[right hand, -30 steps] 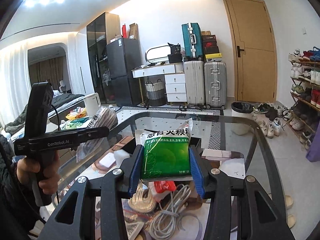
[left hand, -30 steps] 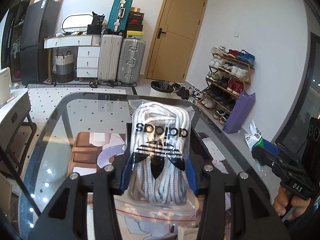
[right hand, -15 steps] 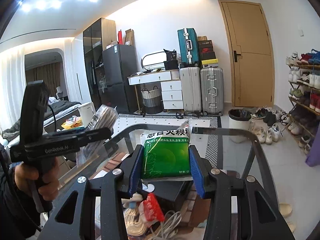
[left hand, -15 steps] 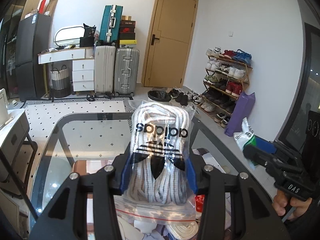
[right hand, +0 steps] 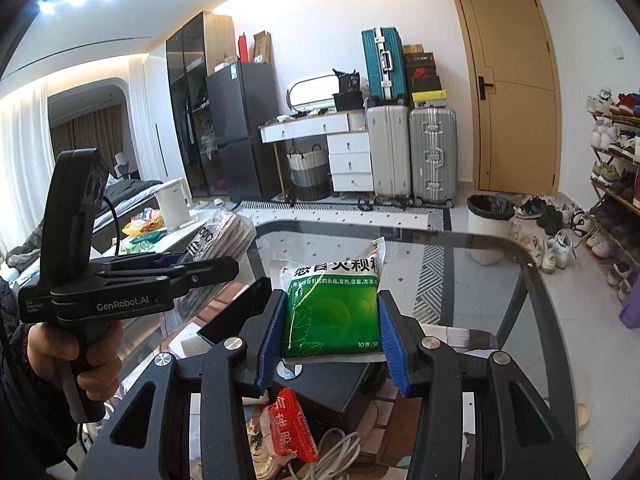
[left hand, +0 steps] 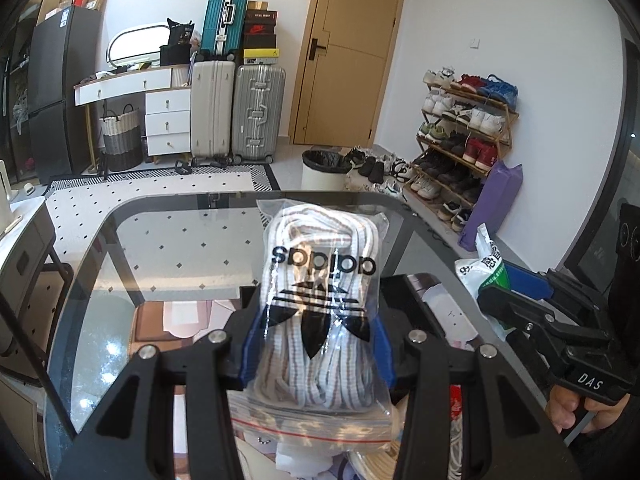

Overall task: Organize soft objects
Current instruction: 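Lift the adidas bag and green packet and carry both toward the black box, then lower both items into the black box and open both grippers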

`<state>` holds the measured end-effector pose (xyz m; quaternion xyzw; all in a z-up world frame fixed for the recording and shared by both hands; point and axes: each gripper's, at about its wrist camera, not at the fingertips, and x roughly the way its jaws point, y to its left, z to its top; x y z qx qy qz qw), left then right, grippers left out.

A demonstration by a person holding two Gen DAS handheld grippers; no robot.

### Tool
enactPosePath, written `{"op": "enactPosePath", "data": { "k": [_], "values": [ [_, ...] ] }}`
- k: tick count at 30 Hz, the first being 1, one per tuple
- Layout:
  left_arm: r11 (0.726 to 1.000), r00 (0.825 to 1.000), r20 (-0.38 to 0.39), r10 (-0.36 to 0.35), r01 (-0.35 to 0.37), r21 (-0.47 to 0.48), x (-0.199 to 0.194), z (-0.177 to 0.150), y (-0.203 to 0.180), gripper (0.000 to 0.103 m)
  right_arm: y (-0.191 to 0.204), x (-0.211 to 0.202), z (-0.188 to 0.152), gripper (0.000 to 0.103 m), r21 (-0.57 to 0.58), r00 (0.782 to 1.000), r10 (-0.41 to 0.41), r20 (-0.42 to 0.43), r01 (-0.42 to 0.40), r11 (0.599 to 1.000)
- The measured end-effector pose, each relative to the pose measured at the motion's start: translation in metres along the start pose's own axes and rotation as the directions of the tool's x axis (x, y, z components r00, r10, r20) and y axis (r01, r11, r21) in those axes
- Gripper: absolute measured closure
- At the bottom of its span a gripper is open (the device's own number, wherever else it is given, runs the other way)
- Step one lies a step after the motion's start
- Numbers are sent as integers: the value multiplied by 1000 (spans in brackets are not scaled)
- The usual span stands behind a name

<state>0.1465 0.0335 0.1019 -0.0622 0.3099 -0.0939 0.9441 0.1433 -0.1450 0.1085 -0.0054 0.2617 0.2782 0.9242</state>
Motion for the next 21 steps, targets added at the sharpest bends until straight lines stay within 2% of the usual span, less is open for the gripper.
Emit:
{"op": "enactPosePath", "data": {
  "k": [11,21],
  "values": [
    [1000,997,-73,12,-11,15,33,-9,4,58,1,45,-2,58,-32,997,5,-80,-7,999],
    [998,992,-121,47,-41,51,56,-23,-2,56,-1,68,-19,58,-50,991,1,-130,-7,999]
  ]
}}
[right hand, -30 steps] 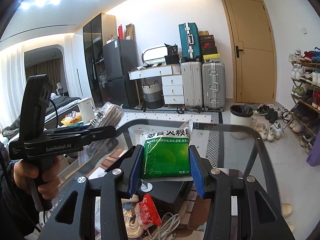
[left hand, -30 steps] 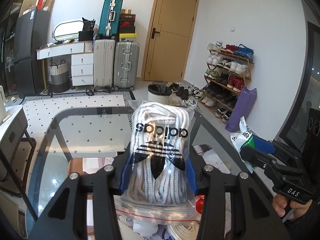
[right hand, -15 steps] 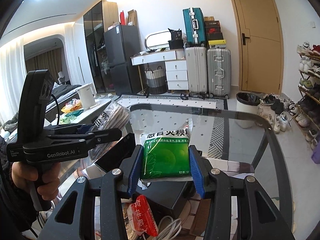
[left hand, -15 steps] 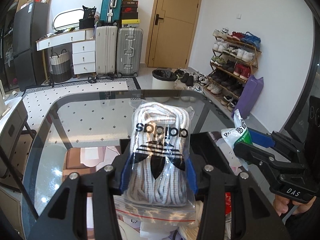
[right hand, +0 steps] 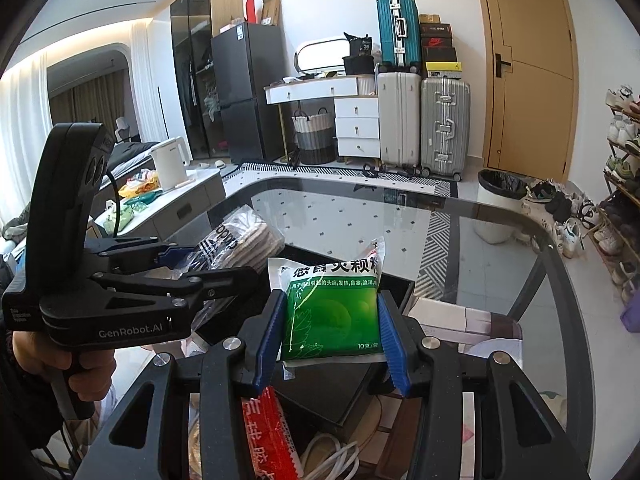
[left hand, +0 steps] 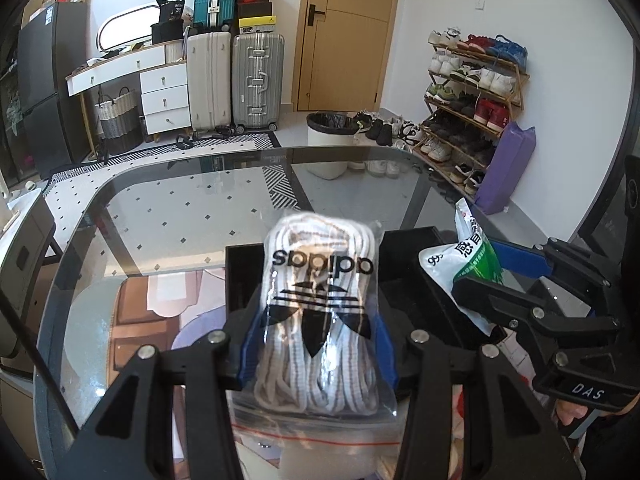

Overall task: Organize soft objects
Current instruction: 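Lower both items into the black box and open both grippers, then move the right gripper to the coiled white cables while the left approaches the white foam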

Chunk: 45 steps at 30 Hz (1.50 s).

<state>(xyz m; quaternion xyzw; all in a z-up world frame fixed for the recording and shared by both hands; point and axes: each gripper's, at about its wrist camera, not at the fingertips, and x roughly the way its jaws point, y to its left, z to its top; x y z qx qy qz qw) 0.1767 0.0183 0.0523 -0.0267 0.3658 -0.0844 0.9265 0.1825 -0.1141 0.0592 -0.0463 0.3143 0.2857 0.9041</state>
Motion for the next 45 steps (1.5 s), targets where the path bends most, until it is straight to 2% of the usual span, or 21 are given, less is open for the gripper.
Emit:
{"op": "enactPosePath", "data": {
  "k": [5,8,9,10,12,13,15,16,17,19,22,31,34,38,45],
  "values": [
    [1000,1000,-6,20,-20,21,6,-1,-2,55,0,5,-1,58,-11,1000,-3,-11,3,1000],
    [999,1000,-8,30,-30,23,7,-1,-3,52,0,7,0,57,-18,1000,-4,-14,4,1000],
    [999,999,-7,32,-32,22,7,-1,-2,47,1,8,0,57,-21,1000,-5,-14,4,1000],
    [999,999,-5,34,-34,20,6,-1,-2,39,1,8,0,55,-22,1000,-3,-15,2,1000],
    [999,999,2,38,-38,16,3,-1,-1,34,2,6,1,53,-25,1000,1,-10,-1,1000],
    [999,999,1,43,-43,19,1,-1,0,28,2,4,1,50,-26,1000,-4,-6,4,1000],
    [998,999,9,53,-53,21,-3,-2,0,14,2,0,1,36,-26,1000,-16,2,16,1000],
    [998,998,25,49,-49,23,-8,-2,0,11,2,-4,1,21,-24,1000,-19,11,19,1000],
    [999,998,35,44,-44,25,-11,-2,0,10,2,-7,0,11,-22,1000,-21,21,21,1000],
    [998,998,52,47,-48,26,-19,-4,1,3,1,-16,0,7,-14,999,-32,39,33,999],
    [997,995,72,74,-75,21,-31,-7,4,1,-1,-27,-5,1,-4,999,-23,28,23,1000],
    [997,993,92,77,-78,6,-57,-22,9,0,0,-65,-27,1,36,999,-26,41,24,999],
    [994,991,91,100,-103,30,-63,-30,6,0,4,-76,-34,1,33,999,-31,43,30,999],
    [992,990,85,109,-114,55,-69,-44,2,0,12,-86,-44,1,22,998,-43,41,42,999],
    [994,991,83,103,-107,37,-81,-60,10,0,17,-95,-58,1,33,998,-64,18,63,997]
  ]
}}
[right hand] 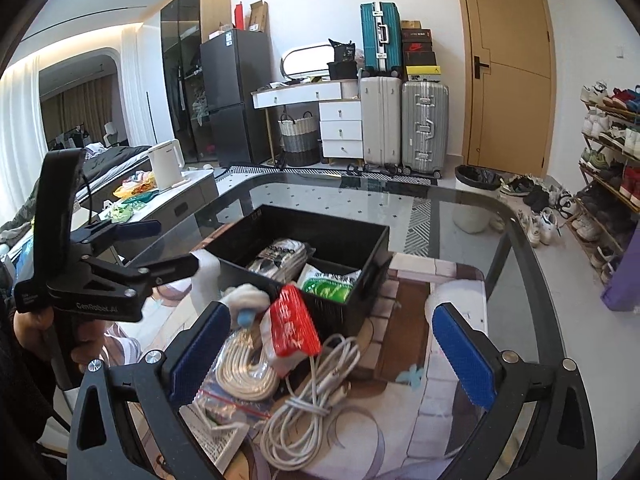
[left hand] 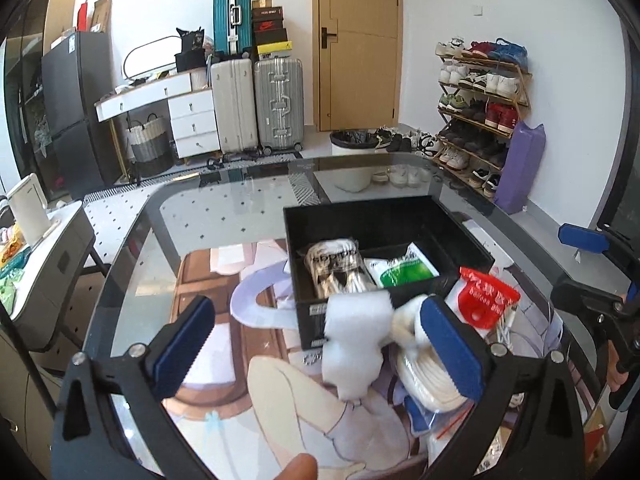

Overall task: Organize soft objects
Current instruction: 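Move the right gripper to the coiled white cables while the left approaches the white foam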

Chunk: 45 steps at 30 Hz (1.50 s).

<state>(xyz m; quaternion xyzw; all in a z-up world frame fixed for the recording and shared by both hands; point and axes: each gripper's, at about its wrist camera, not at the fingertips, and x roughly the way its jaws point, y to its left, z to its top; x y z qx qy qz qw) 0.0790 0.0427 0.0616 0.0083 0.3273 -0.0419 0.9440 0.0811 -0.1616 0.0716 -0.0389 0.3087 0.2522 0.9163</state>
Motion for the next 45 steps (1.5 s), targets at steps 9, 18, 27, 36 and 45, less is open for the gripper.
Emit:
{"op": "enactPosePath", "data": {
  "k": [9,18,27,36,45],
  "values": [
    [999,996,-87,-14,10,-42,5,-19,10,0,-4,3,-21,1,48,999,-13,-50,15,999],
    [1000,997,-73,16,-17,-19,10,-32,8,0,-8,12,-40,1,70,995,-22,-94,29,997],
    [999,995,-102,25,-30,-43,26,-38,11,0,-12,27,-55,0,89,988,-27,-151,41,995],
    [999,992,-123,-7,2,-46,35,-41,10,0,-15,46,-60,0,107,981,-19,-193,40,993],
    [999,991,-131,-12,6,-45,35,-44,9,0,-12,60,-63,0,92,973,-19,-231,41,995]
  ]
}}
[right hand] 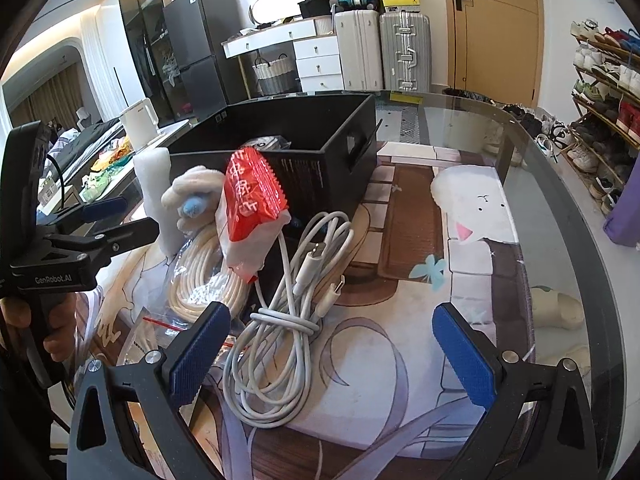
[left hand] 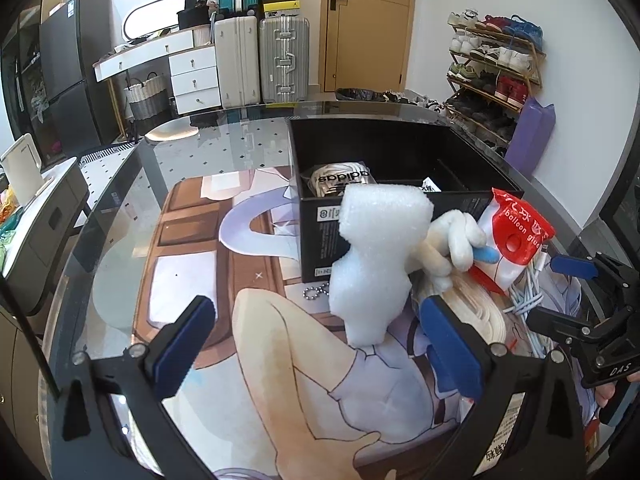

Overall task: Organize soft objects
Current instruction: 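Move the right gripper to the coiled white cables while the left approaches the white foam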

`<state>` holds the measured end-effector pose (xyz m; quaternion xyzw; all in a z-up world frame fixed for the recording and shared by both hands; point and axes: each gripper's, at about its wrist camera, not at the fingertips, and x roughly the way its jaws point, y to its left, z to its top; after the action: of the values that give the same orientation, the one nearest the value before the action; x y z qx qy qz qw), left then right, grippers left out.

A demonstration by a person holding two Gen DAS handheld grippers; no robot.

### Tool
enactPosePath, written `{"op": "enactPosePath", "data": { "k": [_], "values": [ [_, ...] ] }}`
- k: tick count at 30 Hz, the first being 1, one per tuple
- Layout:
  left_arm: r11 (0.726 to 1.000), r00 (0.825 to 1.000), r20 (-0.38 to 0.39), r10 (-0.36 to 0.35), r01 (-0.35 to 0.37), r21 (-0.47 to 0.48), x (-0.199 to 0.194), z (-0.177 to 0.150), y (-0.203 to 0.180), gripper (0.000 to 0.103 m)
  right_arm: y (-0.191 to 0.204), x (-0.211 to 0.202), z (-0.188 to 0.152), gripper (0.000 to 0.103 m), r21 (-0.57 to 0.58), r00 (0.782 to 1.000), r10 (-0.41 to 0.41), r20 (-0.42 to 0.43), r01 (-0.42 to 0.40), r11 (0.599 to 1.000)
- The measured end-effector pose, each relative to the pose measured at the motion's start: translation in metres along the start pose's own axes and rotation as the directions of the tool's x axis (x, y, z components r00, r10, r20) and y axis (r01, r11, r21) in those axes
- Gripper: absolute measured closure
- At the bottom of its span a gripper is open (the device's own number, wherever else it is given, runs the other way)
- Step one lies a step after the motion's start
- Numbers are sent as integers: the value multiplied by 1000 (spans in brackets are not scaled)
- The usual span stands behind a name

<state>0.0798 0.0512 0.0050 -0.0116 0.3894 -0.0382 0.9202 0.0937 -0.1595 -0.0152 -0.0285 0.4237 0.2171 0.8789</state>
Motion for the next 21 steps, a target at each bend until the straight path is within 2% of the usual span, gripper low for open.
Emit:
{"op": "enactPosePath", "data": {
  "k": [11,21],
  "values": [
    [1000,1000,-12,-3,3,-7,2,-1,0,0,2,12,1,0,-37,998,-32,-48,31,999],
    [1000,1000,-15,-9,9,-19,4,-2,4,0,-15,2,-5,0,-32,995,-93,-44,92,995]
  ]
}}
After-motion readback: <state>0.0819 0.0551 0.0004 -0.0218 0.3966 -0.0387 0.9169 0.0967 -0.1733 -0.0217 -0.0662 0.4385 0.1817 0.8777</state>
